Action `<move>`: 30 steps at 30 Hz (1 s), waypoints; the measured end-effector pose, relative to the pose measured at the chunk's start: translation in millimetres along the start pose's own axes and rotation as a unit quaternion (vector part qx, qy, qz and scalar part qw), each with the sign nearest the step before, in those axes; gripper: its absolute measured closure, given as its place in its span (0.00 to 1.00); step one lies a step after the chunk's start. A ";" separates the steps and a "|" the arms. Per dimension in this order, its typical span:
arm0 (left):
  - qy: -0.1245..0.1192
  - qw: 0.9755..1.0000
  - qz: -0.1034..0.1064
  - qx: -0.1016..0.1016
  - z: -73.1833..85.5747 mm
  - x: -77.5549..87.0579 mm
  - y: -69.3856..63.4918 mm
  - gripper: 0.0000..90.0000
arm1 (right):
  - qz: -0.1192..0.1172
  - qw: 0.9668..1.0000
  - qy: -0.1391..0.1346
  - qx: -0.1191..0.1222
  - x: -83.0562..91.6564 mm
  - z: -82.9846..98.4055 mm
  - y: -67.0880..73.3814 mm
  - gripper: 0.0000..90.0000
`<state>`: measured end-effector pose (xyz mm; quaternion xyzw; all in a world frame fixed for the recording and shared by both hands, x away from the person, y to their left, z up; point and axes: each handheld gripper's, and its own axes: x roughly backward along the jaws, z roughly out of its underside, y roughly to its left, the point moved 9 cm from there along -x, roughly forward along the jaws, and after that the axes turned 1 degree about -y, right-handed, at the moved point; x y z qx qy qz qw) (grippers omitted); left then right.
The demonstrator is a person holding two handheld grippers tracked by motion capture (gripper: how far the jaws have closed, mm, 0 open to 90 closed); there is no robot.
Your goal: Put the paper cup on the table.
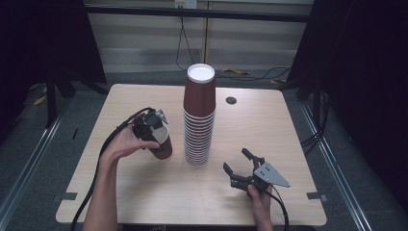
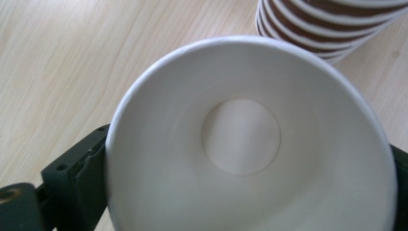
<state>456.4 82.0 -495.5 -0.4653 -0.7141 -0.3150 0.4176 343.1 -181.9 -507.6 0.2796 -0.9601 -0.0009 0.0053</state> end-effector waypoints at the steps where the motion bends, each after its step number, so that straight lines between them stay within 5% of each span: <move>1: -0.008 1.000 0.002 0.006 -0.5 -2.0 -1.3 0.05 | 0.000 1.000 0.000 0.000 0.0 0.0 0.0 0.15; 22: -0.044 0.998 0.030 0.016 4.8 -17.9 -9.9 0.07 | 0.001 1.000 0.000 0.001 0.1 0.0 -0.1 0.15; 23: -0.037 0.999 0.031 0.003 7.2 -17.6 -9.0 0.07 | 0.001 1.000 0.001 0.000 0.1 0.1 0.0 0.15; 28: -0.048 0.998 0.040 0.010 13.6 -18.7 -9.6 0.06 | 0.001 1.000 0.001 0.001 0.1 0.0 -0.1 0.15; 30: -0.062 0.996 0.050 0.035 15.2 -19.7 -10.6 0.06 | 0.001 1.000 0.001 0.000 0.1 0.1 -0.1 0.15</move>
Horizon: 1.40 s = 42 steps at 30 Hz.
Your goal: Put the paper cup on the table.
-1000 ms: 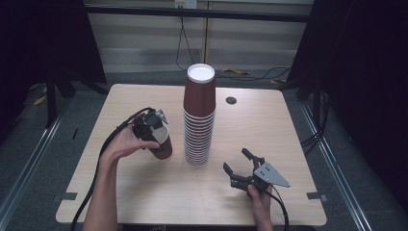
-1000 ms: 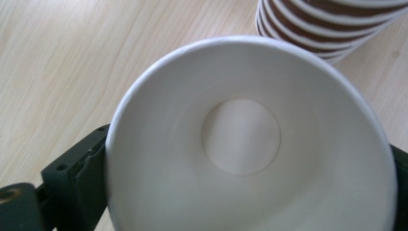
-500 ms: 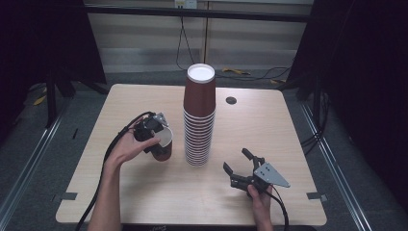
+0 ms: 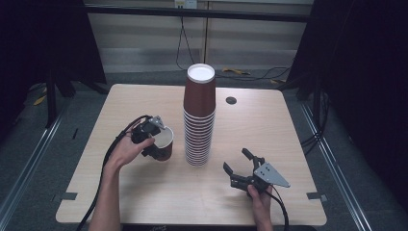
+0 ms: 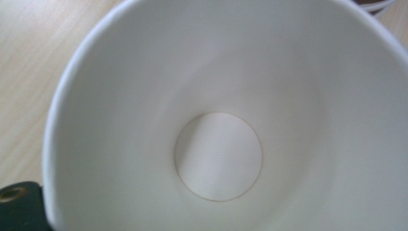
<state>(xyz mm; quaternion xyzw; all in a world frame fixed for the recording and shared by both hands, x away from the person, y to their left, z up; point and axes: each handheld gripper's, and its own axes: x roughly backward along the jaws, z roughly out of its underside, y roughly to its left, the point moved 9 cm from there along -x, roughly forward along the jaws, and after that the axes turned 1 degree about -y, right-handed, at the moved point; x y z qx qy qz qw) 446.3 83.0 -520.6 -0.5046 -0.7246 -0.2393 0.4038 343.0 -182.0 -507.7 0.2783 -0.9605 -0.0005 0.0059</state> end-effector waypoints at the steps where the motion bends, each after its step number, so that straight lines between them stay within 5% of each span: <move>1: -0.008 1.000 0.002 0.006 0.7 -0.6 -0.7 0.06 | 0.000 1.000 0.000 0.000 0.0 0.0 0.0 0.15; 2: -0.002 1.000 0.004 -0.004 3.6 0.2 0.2 0.06 | 0.000 1.000 0.000 0.000 0.0 0.0 0.0 0.15; 7: -0.022 1.000 0.007 0.017 12.1 -2.8 -0.7 0.17 | 0.000 1.000 0.000 0.000 0.0 0.0 -0.1 0.15; 17: -0.067 0.997 0.015 0.043 24.5 -4.0 -8.2 0.18 | 0.000 1.000 0.000 0.000 0.0 0.0 0.0 0.15; 30: -0.095 0.993 -0.030 0.067 35.6 2.0 -11.0 0.18 | 0.000 1.000 0.000 0.000 0.0 -0.1 0.0 0.15; 39: -0.158 0.980 -0.086 0.080 41.3 16.9 -16.6 0.18 | 0.000 1.000 0.000 0.001 0.0 -0.1 0.1 0.15; 42: -0.189 0.974 -0.090 0.090 41.2 22.5 -23.8 0.18 | 0.000 1.000 0.000 0.000 0.0 -0.1 0.1 0.15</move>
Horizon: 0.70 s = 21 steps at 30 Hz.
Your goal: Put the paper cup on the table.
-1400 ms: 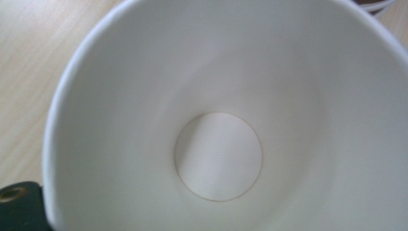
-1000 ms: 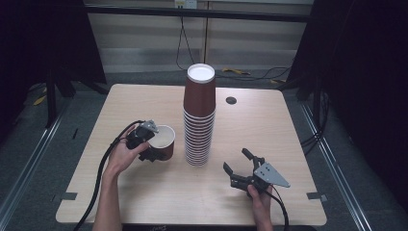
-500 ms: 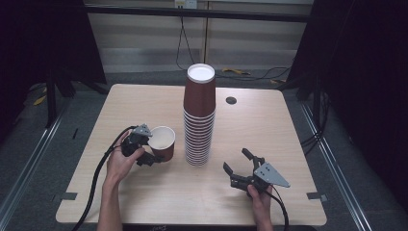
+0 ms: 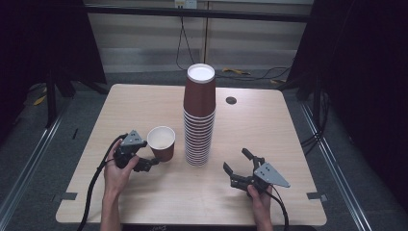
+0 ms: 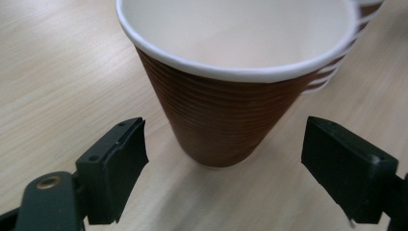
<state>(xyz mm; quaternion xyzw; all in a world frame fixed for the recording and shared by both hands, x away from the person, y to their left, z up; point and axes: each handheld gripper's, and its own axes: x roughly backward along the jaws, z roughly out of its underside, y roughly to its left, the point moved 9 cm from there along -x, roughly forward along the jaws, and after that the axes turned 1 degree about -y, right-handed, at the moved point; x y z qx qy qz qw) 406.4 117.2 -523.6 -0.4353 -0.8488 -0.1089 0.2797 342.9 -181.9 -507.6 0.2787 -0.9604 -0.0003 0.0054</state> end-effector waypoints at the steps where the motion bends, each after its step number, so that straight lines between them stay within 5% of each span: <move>1: -0.009 1.000 0.002 0.005 0.1 1.3 -2.8 0.18 | 0.000 1.000 0.000 0.000 0.0 0.0 0.0 0.15; 5: -0.043 0.999 -0.029 0.004 0.2 3.9 -6.1 0.18 | 0.000 1.000 0.000 0.000 0.0 0.0 0.0 0.15; 10: -0.073 0.997 -0.030 -0.006 -4.6 7.1 -19.1 0.18 | 0.000 1.000 0.000 0.000 0.0 0.0 0.1 0.15; 16: -0.148 0.988 -0.036 0.018 -10.5 17.2 -25.4 0.17 | -0.001 1.000 0.000 0.000 0.0 0.0 0.2 0.15; 21: -0.162 0.986 -0.045 0.022 -5.9 19.2 -31.2 0.17 | -0.001 1.000 0.000 0.000 0.0 0.0 0.2 0.15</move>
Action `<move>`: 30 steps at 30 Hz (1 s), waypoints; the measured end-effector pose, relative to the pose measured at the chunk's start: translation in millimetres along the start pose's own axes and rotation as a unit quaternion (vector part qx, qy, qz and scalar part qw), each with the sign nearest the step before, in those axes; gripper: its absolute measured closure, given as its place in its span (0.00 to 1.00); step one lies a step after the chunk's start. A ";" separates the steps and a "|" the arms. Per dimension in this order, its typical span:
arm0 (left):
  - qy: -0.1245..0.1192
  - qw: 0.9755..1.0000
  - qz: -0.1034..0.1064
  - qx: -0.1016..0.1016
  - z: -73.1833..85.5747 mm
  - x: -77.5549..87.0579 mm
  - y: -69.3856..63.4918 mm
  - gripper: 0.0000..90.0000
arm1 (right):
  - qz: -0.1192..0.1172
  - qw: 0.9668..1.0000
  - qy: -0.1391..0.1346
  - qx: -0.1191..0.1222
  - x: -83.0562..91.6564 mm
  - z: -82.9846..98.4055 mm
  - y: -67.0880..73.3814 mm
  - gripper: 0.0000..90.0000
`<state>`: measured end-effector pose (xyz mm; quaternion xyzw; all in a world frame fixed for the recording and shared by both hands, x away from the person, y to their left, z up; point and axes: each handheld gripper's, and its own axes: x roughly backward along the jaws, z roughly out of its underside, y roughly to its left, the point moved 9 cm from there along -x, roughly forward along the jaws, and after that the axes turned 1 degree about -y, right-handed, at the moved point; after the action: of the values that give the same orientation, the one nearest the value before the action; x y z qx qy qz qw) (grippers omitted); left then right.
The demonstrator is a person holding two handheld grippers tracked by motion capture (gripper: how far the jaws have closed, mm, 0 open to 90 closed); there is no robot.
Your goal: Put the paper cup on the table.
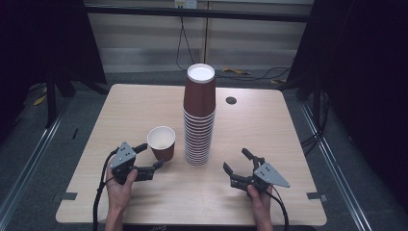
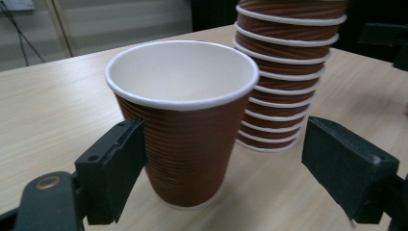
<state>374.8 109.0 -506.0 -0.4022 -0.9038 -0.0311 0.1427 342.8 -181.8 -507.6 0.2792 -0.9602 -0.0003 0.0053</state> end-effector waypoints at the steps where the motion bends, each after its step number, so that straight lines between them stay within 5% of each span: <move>1: -0.008 1.000 0.006 -0.005 0.1 1.4 -1.1 0.17 | 0.000 1.000 0.000 0.000 0.0 0.0 0.0 0.15; 7: -0.033 0.999 0.017 -0.007 4.3 5.9 -15.0 0.17 | 0.000 1.000 0.000 0.000 0.0 0.0 0.0 0.15; 11: -0.059 0.998 0.026 0.011 5.3 2.4 -28.1 0.17 | 0.000 1.000 0.000 0.000 0.0 0.0 -0.1 0.15; 13: -0.056 0.998 0.024 -0.001 8.2 -1.5 -32.7 0.17 | 0.000 1.000 0.000 0.000 0.0 0.0 -0.1 0.15; 16: -0.063 0.998 0.024 0.012 10.4 -8.6 -40.3 0.17 | 0.000 1.000 0.000 0.000 0.0 0.0 -0.1 0.15; 19: -0.062 0.998 0.033 -0.009 13.1 -12.5 -44.3 0.17 | 0.000 1.000 0.000 0.000 0.0 0.0 -0.1 0.15; 20: -0.069 0.997 0.028 0.005 12.5 -14.8 -47.2 0.17 | 0.000 1.000 0.000 0.000 -0.1 0.0 -0.1 0.15; 22: -0.068 0.997 0.014 -0.015 13.6 -17.0 -46.1 0.17 | 0.000 1.000 0.000 0.000 0.0 0.0 0.0 0.15; 24: -0.075 0.997 0.023 -0.003 13.7 -18.5 -47.7 0.17 | -0.001 1.000 0.000 0.000 -0.1 0.0 0.0 0.15; 28: -0.075 0.997 0.022 -0.024 15.2 -20.6 -51.7 0.17 | -0.001 1.000 0.000 0.000 0.0 0.0 0.0 0.15; 30: -0.104 0.995 0.000 -0.013 13.5 -15.7 -51.1 0.17 | 0.000 1.000 0.000 0.000 -0.1 -0.1 -0.1 0.15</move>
<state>344.0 65.6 -520.3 -0.4047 -0.9134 -0.0010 0.0432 343.0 -181.8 -507.6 0.2791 -0.9602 -0.0006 0.0049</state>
